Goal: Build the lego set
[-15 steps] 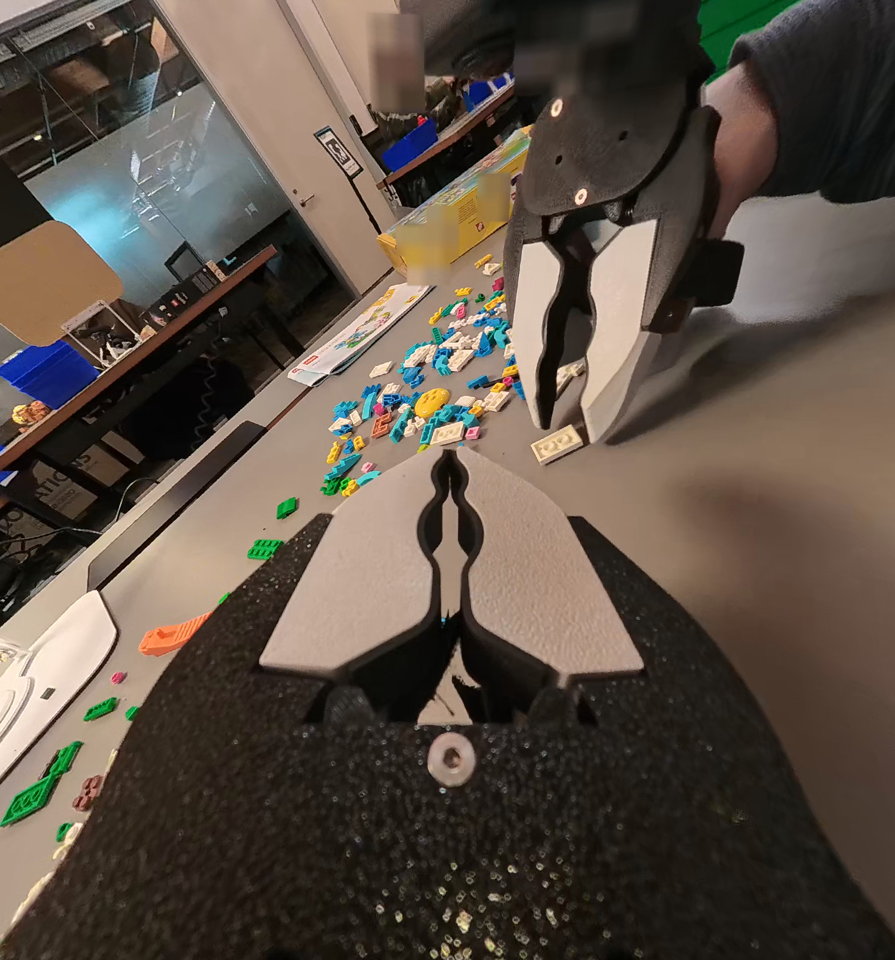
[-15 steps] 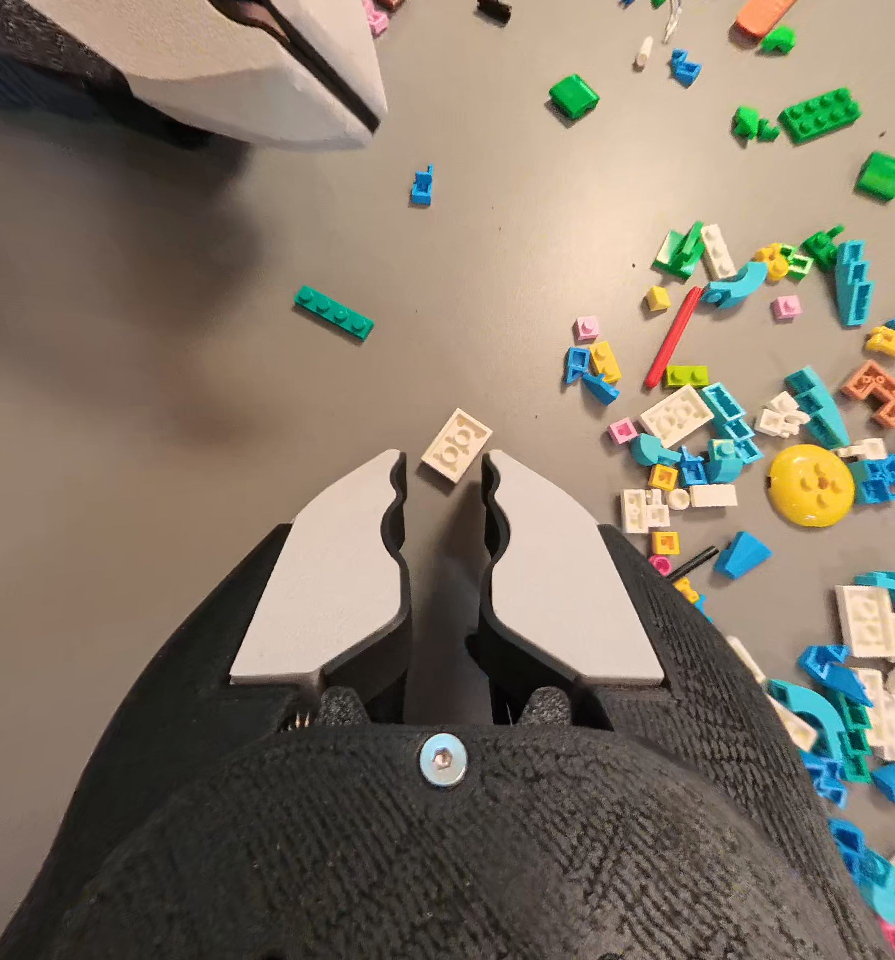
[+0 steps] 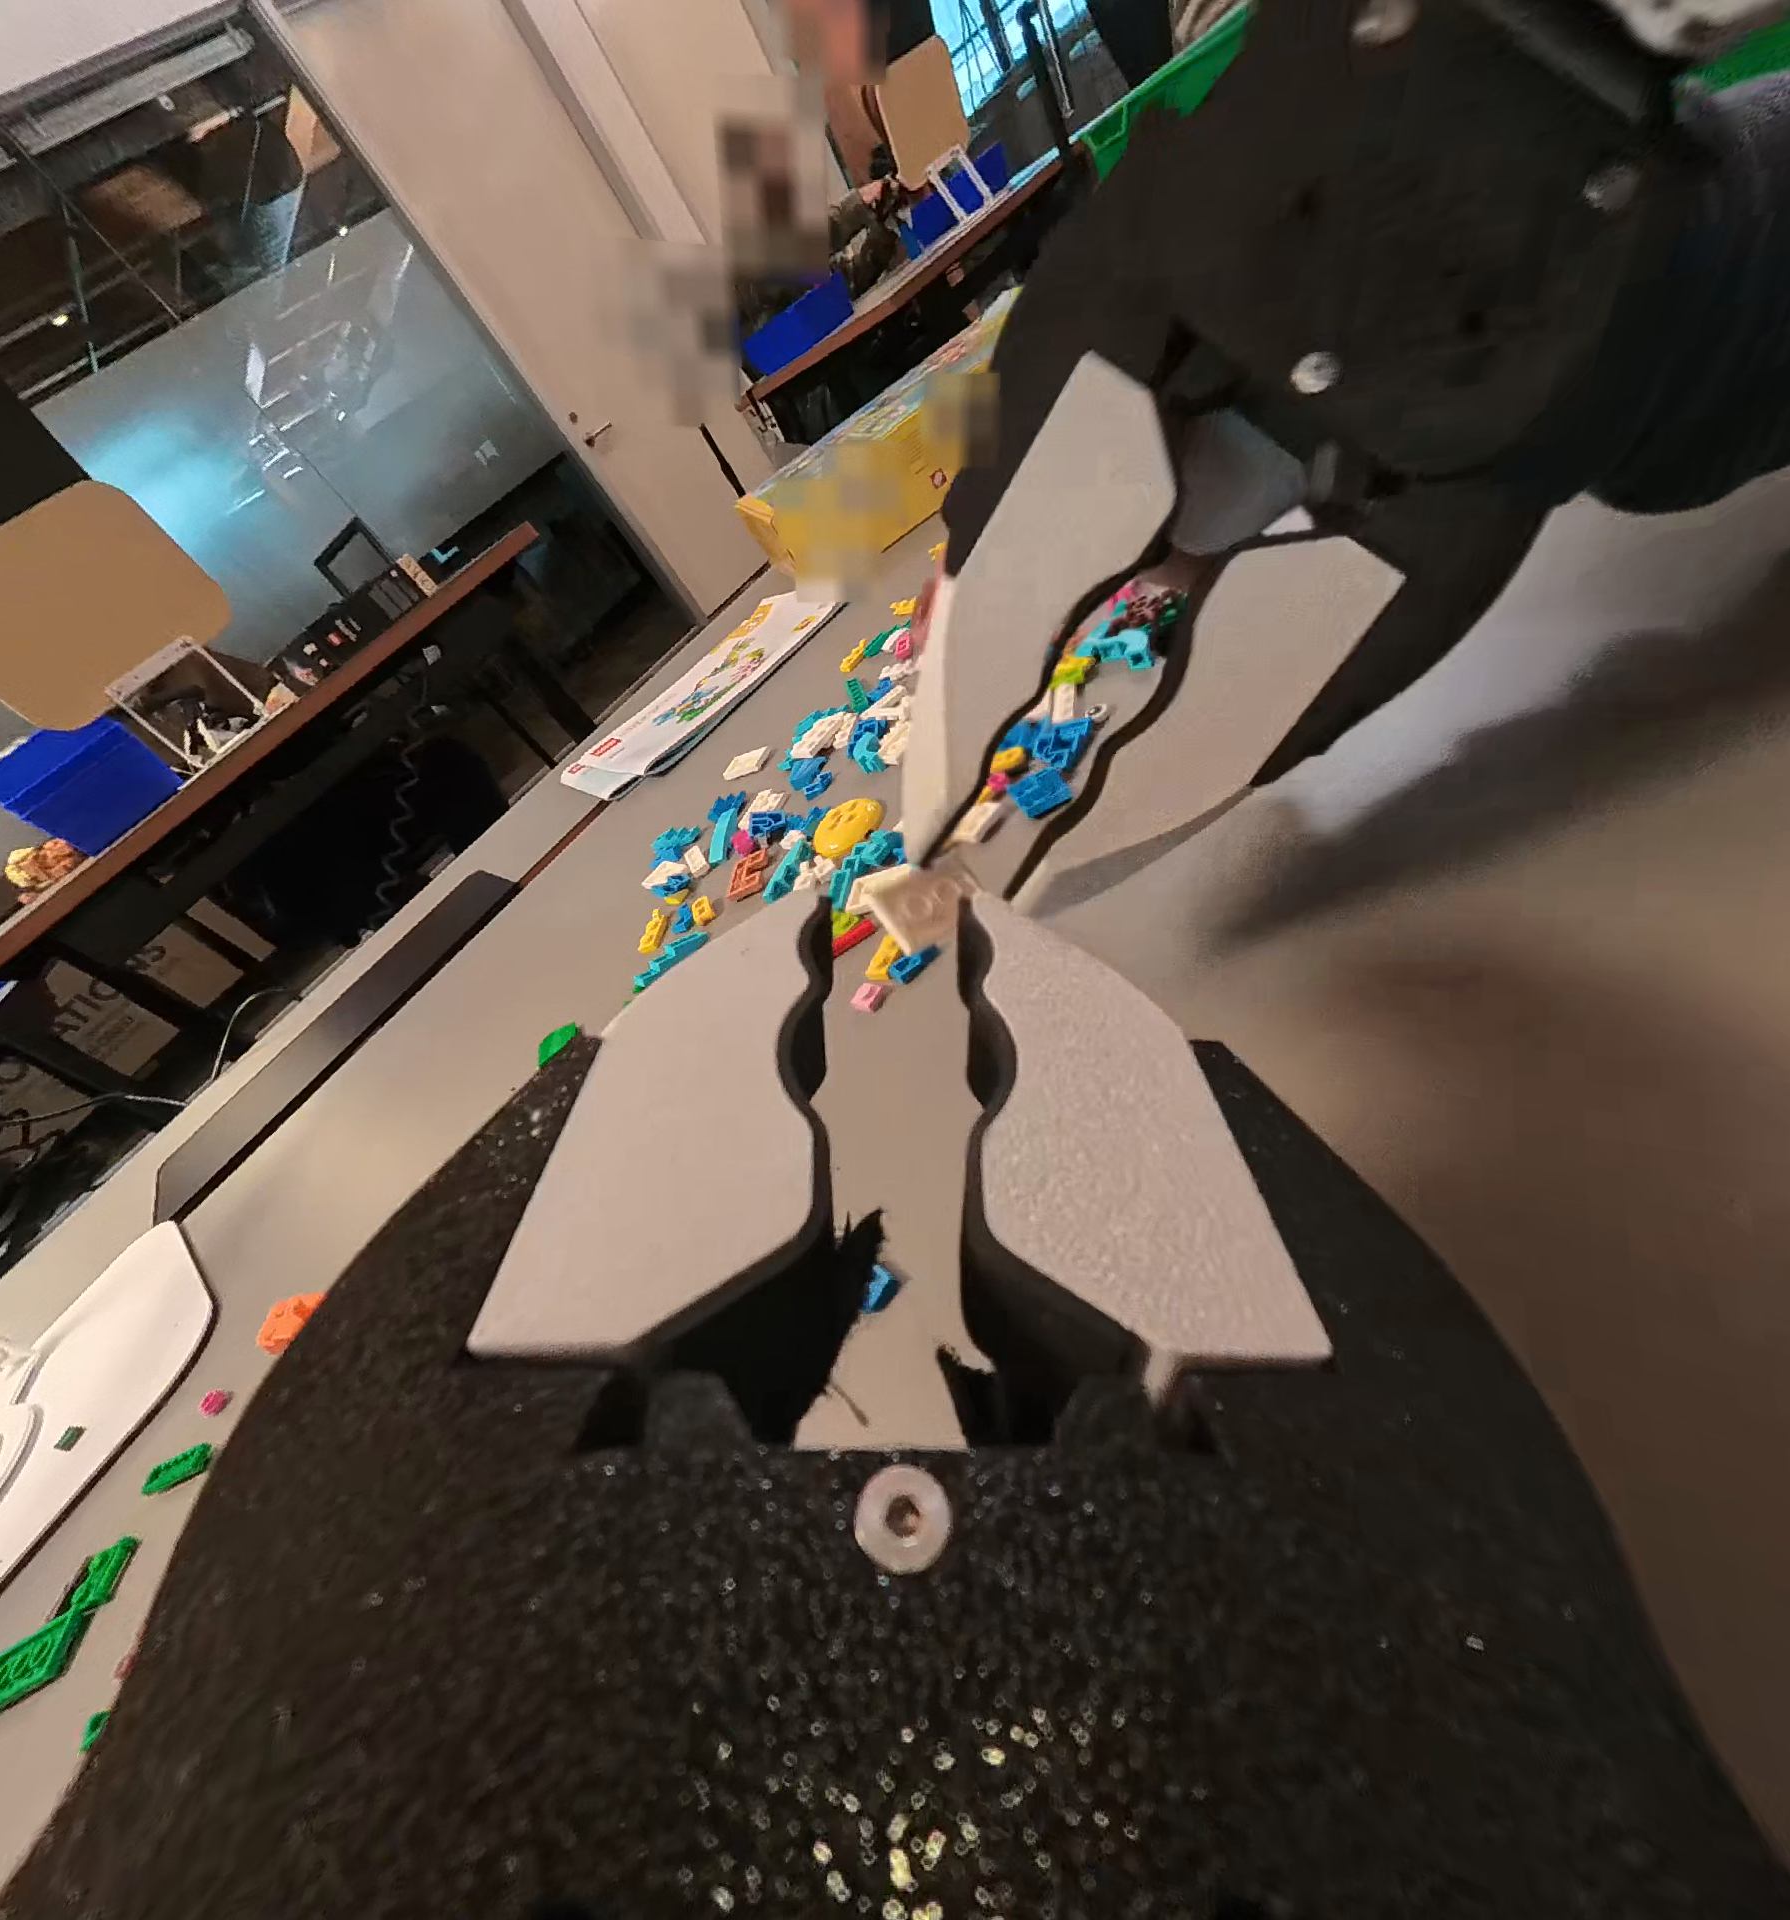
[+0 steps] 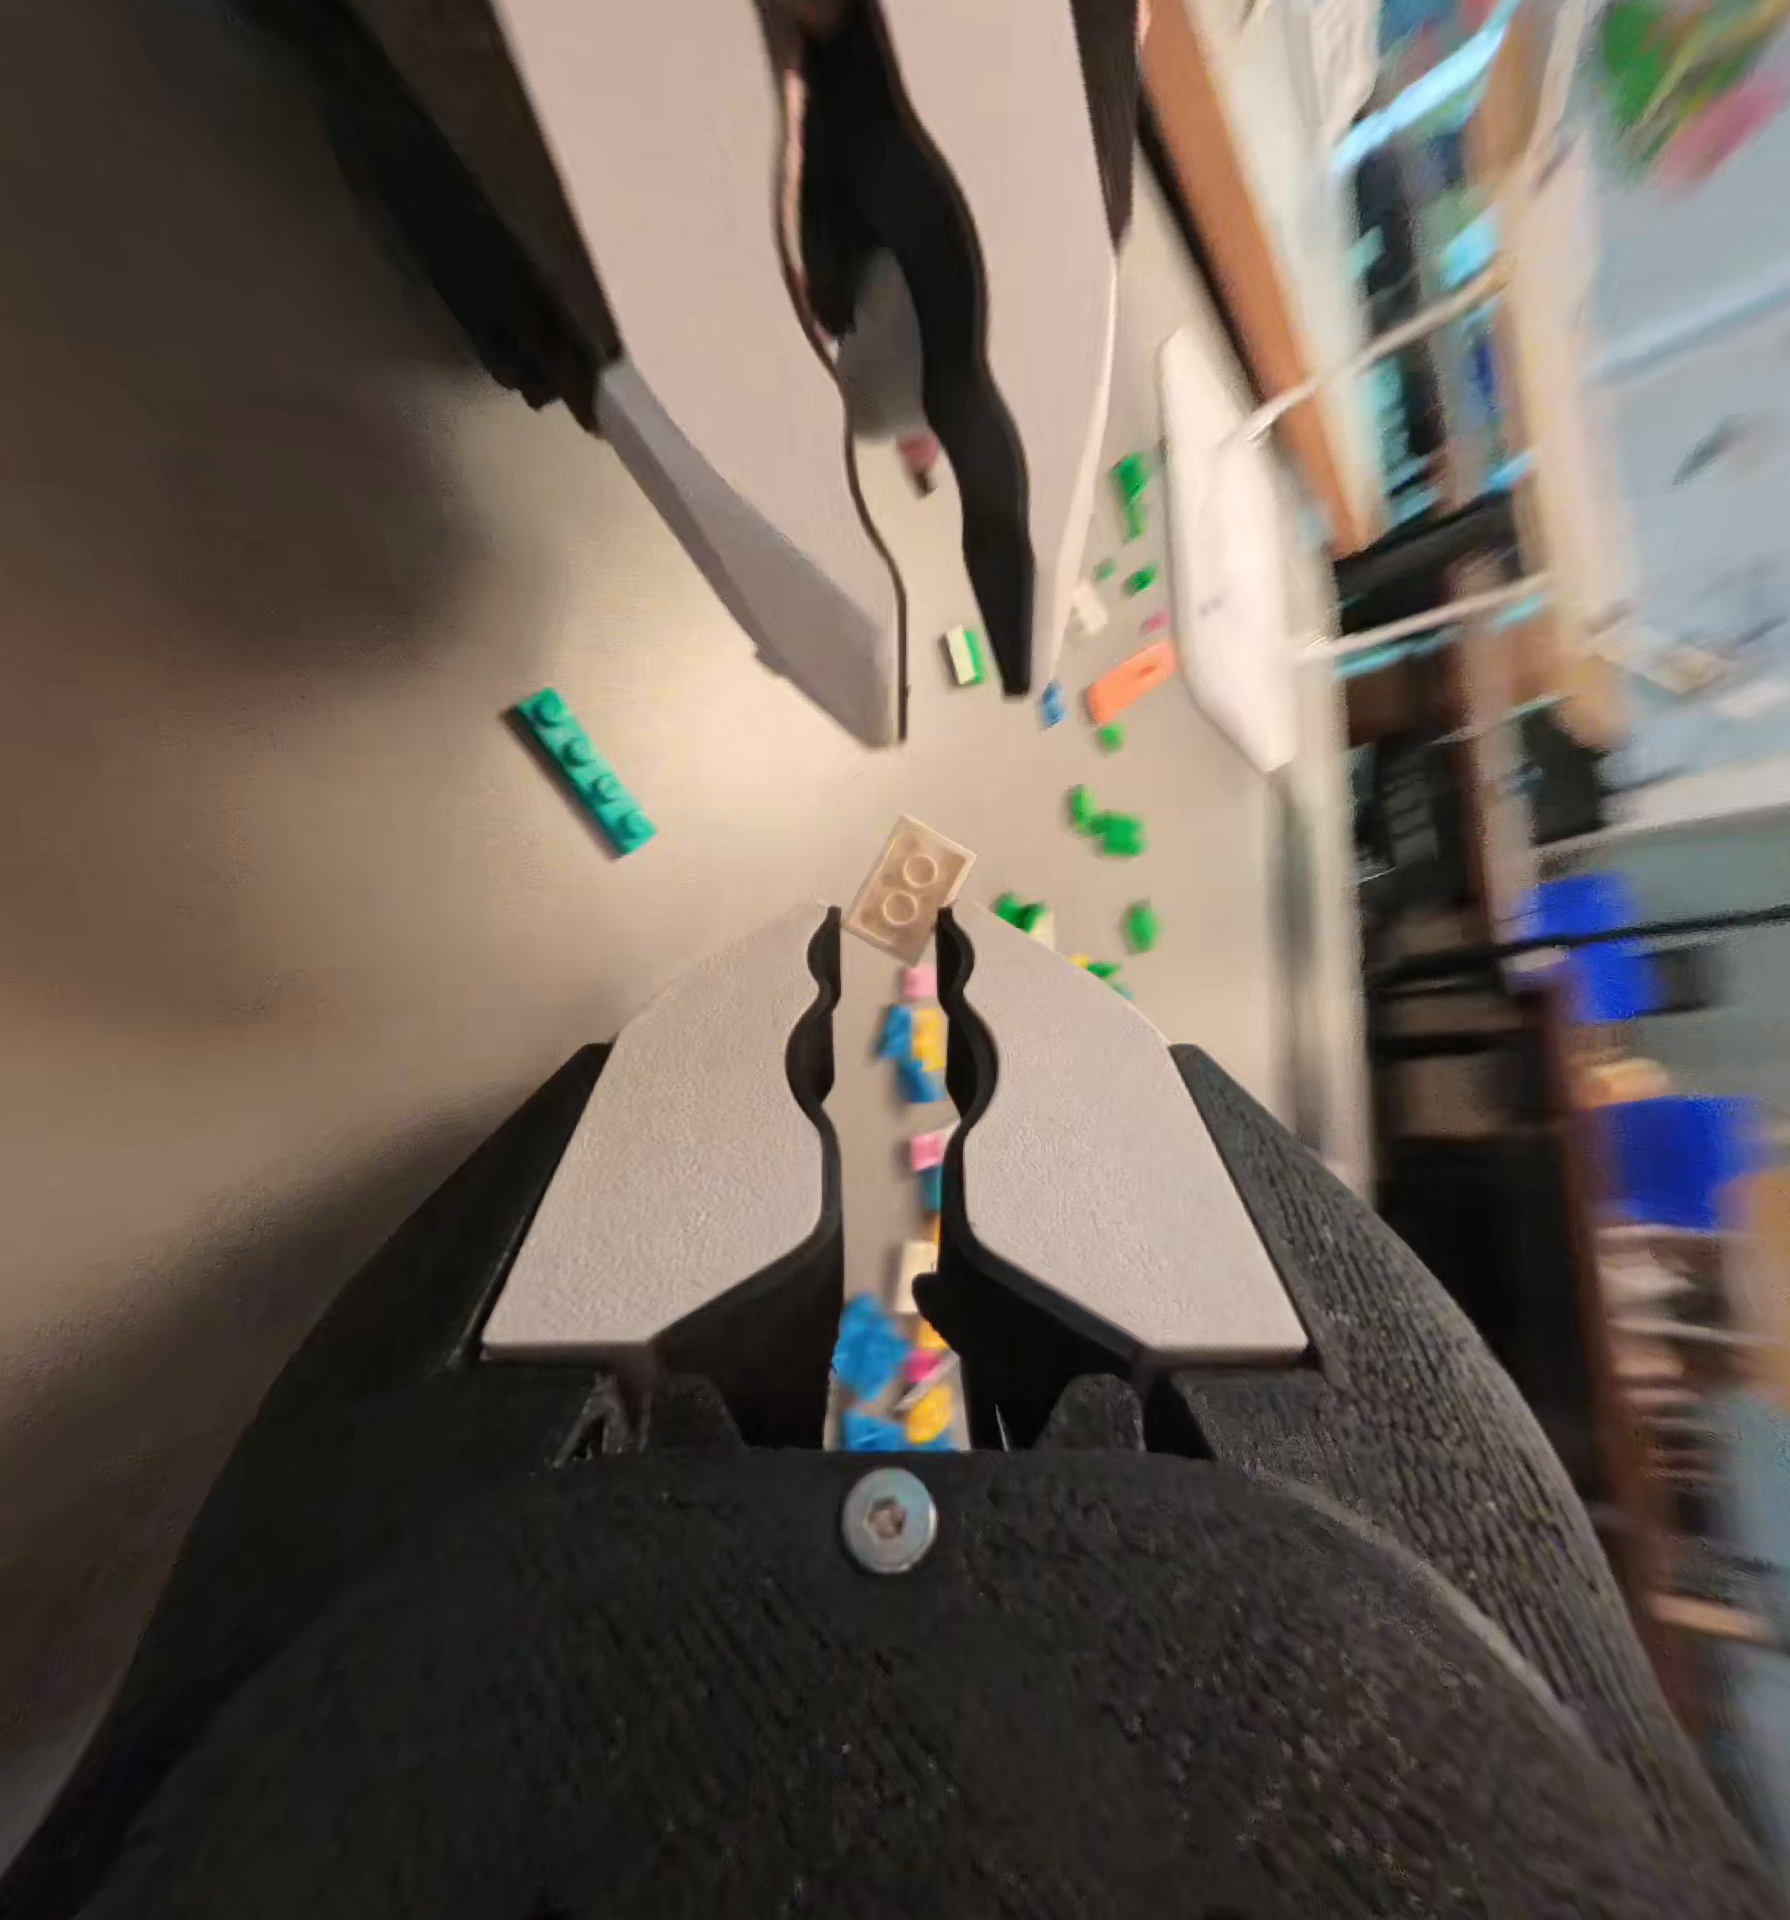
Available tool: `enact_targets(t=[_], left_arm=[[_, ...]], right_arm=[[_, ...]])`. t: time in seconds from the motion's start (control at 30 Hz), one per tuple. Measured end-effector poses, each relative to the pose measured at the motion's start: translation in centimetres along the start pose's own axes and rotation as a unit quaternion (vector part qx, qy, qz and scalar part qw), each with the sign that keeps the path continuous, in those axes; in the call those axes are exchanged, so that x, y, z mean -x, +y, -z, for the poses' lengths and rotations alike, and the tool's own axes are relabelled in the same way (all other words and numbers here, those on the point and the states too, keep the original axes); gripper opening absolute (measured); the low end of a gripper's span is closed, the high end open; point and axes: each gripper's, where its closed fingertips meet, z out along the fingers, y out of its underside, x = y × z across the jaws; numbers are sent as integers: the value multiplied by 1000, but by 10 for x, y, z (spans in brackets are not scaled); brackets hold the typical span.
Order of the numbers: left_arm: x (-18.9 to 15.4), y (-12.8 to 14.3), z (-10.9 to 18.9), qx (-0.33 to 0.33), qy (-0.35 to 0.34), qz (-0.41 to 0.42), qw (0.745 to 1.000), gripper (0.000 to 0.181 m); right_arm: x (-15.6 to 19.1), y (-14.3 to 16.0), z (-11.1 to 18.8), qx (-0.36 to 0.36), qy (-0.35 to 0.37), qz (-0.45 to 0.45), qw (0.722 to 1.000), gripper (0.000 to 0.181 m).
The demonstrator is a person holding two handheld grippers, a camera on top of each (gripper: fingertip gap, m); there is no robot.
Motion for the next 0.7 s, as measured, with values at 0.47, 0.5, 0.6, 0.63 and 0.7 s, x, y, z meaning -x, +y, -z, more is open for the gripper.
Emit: enact_targets(t=[0.47,0.5,0.6,0.63,0.7], left_arm=[[5,-9,6,-35,25,63,997,13],[5,-10,7,-42,28,68,996,14],[8,-11,8,-49,27,82,995,15],[8,-13,10,-57,29,88,994,15],[9,-17,12,-73,36,103,991,13]], right_arm=[[-16,-35,14,-43,136,186,972,15],[-16,-36,14,-44,138,189,971,15],[-15,-38,16,-47,137,192,971,9],[-13,-38,16,-46,131,195,971,1],[-12,-37,15,-45,129,197,971,0]])
